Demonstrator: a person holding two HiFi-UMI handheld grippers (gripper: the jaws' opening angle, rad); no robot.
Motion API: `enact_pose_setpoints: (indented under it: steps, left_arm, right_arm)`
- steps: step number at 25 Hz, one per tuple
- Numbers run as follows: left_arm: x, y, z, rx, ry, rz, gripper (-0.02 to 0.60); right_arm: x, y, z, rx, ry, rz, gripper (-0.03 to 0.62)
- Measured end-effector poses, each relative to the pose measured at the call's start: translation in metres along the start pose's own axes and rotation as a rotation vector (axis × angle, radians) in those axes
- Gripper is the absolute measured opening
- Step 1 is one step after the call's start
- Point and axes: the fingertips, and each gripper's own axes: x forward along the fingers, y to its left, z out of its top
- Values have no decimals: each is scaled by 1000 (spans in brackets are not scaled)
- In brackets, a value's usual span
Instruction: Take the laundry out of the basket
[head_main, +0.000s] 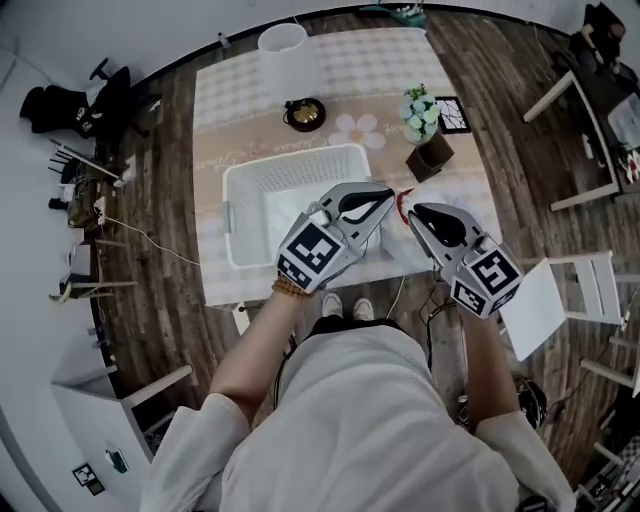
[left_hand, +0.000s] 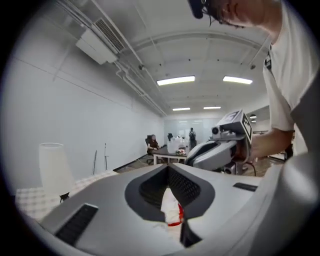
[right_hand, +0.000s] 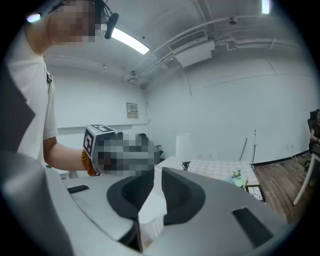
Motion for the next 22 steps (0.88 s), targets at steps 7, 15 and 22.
enact_pose_setpoints:
  steps: [7,15,22]
  left_arm:
    - [-86,-21,41,-81,-214,167,17]
    - [-141,-27,47,-111,-231,270,17]
    - [-159,-20,31,-139,-216,330,18]
  right_arm:
    - [18,79,42,-31,-126,85,7]
    - [33,134,59,-73,-188,134,6]
    - [43,143,62,-127,-186,151,6]
